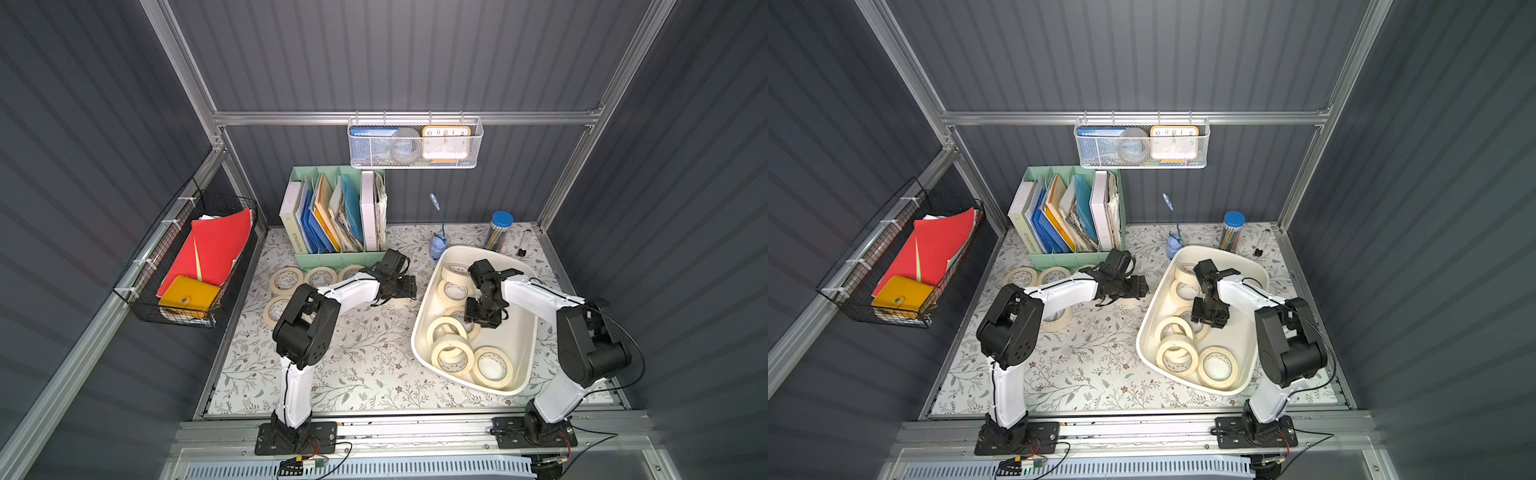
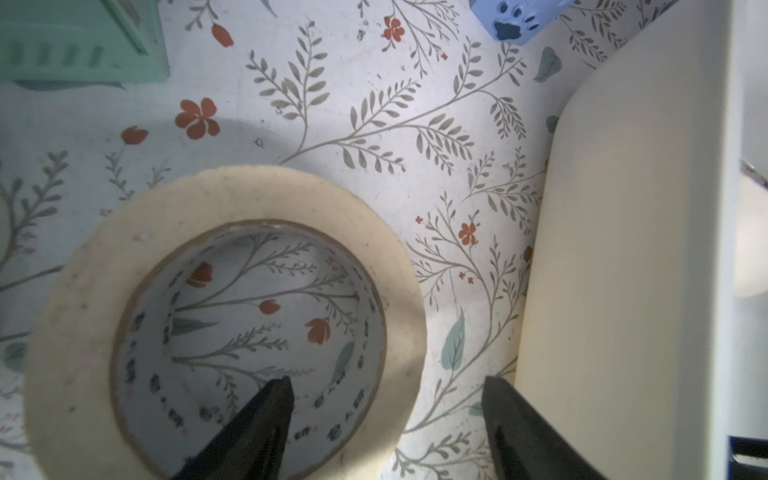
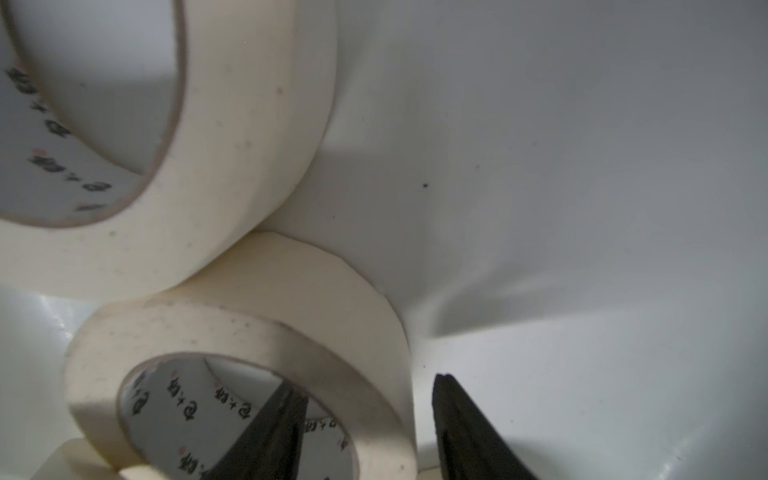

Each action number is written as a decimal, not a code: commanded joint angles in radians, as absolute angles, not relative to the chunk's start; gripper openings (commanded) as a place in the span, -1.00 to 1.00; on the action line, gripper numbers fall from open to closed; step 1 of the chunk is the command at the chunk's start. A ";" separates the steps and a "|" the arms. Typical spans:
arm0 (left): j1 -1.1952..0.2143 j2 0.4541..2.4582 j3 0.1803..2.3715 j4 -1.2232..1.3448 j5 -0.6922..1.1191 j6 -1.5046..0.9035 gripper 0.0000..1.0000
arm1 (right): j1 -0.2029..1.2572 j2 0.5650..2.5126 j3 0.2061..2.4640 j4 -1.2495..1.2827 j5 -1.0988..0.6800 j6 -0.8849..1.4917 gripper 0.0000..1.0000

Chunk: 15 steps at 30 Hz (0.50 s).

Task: Take out the art tape in the storage box
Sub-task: Pick up the art tape from the storage box, then adjust the art tape at the center of the board.

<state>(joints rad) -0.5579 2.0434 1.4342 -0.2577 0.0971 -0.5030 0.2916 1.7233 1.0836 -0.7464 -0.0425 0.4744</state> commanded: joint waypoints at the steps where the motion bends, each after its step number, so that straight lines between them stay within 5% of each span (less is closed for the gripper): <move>1: -0.559 2.105 1.474 -0.377 0.055 -0.457 0.56 | 0.293 1.733 1.072 -0.720 -0.038 0.479 0.08; 15: -0.436 2.199 1.555 -0.426 0.029 -0.341 0.56 | 0.293 1.645 1.081 -0.769 0.012 0.474 -0.41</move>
